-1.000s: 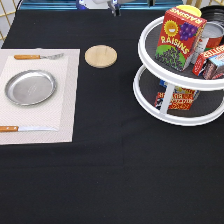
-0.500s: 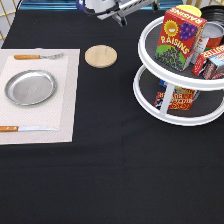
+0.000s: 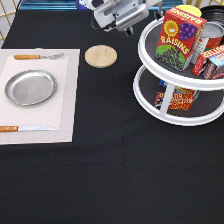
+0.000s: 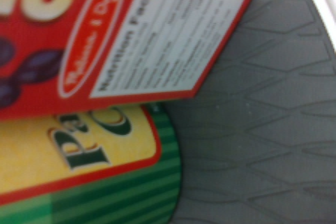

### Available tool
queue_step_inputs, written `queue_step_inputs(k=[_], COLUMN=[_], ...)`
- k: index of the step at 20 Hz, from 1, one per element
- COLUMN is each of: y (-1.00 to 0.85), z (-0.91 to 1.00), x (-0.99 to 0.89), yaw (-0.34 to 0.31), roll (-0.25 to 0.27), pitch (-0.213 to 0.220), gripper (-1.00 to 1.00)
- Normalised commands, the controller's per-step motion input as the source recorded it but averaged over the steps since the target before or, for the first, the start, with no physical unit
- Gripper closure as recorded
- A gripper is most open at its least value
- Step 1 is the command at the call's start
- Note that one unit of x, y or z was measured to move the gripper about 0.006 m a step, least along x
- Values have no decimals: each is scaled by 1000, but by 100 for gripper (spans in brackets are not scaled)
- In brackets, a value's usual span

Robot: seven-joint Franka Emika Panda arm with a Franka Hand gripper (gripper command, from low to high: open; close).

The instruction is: Pick up the bowl from the lazy Susan and put bowl on the plate

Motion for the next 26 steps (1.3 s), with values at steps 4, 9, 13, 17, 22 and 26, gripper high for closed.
queue_step_inputs(k=[4, 9, 13, 17, 22, 26], y=[0, 11, 9, 3, 17, 0], z=[-115, -213, -132, -163, -249, -138], x=[-139, -291, -66, 6, 153, 369], yaw=[0, 17, 0, 0, 0, 0], roll=[88, 57, 31, 29, 47, 64], pitch=[22, 0, 0, 0, 9, 47], gripper=[-100, -100, -100, -100, -100, -100])
